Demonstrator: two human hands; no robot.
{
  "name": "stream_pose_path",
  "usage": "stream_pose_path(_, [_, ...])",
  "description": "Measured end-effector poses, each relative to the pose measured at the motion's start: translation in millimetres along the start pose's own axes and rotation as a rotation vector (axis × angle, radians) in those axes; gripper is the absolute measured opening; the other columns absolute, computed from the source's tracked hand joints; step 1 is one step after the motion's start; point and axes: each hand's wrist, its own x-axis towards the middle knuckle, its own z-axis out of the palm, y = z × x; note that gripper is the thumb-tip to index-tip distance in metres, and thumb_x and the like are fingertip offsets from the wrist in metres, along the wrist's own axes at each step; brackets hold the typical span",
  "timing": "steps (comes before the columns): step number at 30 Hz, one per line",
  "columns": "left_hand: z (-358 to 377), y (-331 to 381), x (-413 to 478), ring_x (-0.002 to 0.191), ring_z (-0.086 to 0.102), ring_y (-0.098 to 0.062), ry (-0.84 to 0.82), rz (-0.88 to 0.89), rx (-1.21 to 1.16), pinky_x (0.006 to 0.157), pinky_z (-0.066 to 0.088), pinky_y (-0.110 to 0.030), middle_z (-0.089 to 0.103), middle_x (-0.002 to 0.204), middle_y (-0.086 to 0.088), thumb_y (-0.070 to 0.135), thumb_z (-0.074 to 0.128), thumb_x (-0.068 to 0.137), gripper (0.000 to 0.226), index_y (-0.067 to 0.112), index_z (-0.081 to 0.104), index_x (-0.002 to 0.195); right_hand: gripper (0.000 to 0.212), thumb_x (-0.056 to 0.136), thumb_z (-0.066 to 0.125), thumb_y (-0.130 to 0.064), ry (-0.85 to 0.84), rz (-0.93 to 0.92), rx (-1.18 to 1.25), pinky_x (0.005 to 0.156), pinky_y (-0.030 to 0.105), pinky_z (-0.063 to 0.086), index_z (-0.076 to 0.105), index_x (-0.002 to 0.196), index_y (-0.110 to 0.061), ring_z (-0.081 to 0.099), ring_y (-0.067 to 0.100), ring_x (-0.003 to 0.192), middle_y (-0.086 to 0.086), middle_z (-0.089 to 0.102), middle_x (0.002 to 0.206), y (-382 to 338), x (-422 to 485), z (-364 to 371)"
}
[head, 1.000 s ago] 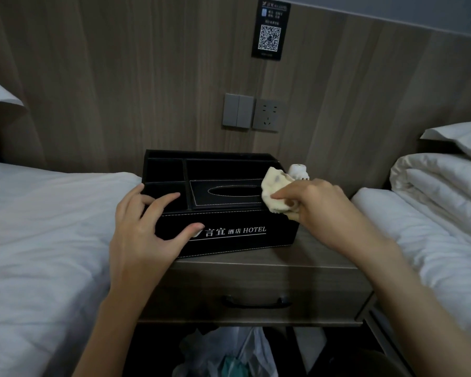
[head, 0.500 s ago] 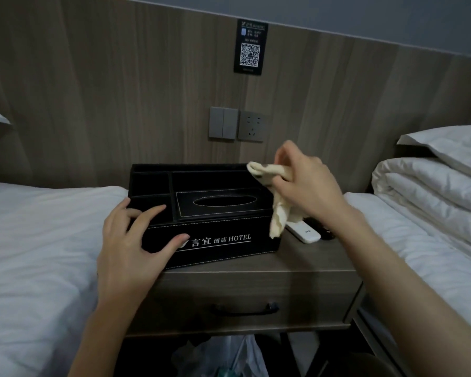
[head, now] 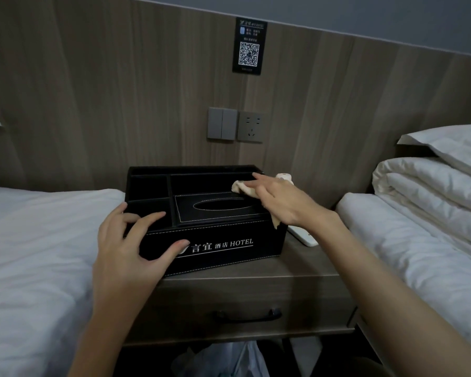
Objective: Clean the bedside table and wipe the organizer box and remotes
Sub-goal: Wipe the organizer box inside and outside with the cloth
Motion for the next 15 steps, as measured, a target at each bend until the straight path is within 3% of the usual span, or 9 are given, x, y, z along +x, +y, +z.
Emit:
stream_pose_path(5, [0, 0, -1, 0.129, 0.042, -0.028, -0.006, -0.015, -0.005, 0.088, 0.038, -0.030, 0.054, 0.106, -0.006, 0.061, 0.061, 0.071, 0.058, 0.021, 0.069, 0.112, 0.041, 0.099, 0.034, -0.027, -0.019, 0.043, -0.188, 0.101, 0.048, 0.036, 0.049, 0.137, -0.035, 0.039, 0.022, 0.122, 0.003, 0.055, 0.122, -1, 11, 6])
stream_pose_path(9, [2, 2, -1, 0.127, 0.043, -0.029, 0.016, -0.029, -0.011, 0.091, 0.037, -0.028, 0.053, 0.102, -0.006, 0.054, 0.070, 0.069, 0.054, 0.020, 0.070, 0.111, 0.038, 0.095, 0.041, -0.025, 0.177, 0.047, -0.100, 0.095, 0.043, 0.037, 0.061, 0.126, -0.038, 0.049, 0.021, 0.111, -0.002, 0.062, 0.111, -3, 4, 14])
stream_pose_path(12, [3, 0, -1, 0.128, 0.042, -0.030, 0.015, -0.036, -0.044, 0.103, 0.024, -0.012, 0.053, 0.100, -0.007, 0.047, 0.074, 0.067, 0.054, 0.019, 0.070, 0.112, 0.034, 0.092, 0.047, -0.024, 0.332, 0.039, -0.029, 0.087, 0.040, 0.046, 0.069, 0.116, -0.034, 0.056, 0.022, 0.095, -0.001, 0.063, 0.099, 1, -11, 23])
stream_pose_path(15, [4, -1, -1, 0.128, 0.042, -0.031, 0.013, -0.036, -0.058, 0.105, 0.019, -0.008, 0.053, 0.099, -0.008, 0.046, 0.075, 0.067, 0.053, 0.018, 0.070, 0.112, 0.032, 0.090, 0.050, -0.015, 0.500, 0.050, 0.012, 0.084, 0.033, 0.044, 0.072, 0.112, -0.024, 0.045, 0.016, 0.080, 0.001, 0.057, 0.088, -3, -27, 30])
